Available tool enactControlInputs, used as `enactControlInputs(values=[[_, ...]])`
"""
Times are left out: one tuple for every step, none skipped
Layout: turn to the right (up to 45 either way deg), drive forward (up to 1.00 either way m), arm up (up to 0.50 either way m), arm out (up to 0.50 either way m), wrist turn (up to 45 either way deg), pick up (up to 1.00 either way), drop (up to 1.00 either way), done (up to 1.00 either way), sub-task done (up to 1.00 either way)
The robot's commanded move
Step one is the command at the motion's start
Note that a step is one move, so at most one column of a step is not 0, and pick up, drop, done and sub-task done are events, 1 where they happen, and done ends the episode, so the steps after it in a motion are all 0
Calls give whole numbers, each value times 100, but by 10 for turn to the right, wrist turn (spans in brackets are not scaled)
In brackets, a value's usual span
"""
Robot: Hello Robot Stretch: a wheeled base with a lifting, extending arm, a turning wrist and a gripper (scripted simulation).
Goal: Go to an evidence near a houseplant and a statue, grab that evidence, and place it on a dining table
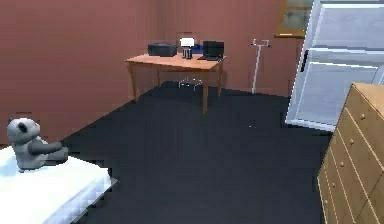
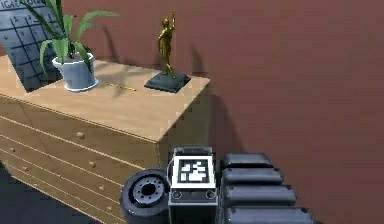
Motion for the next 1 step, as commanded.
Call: enactControlInputs(values=[[30,0,0,0,0,0,0,0,0]])
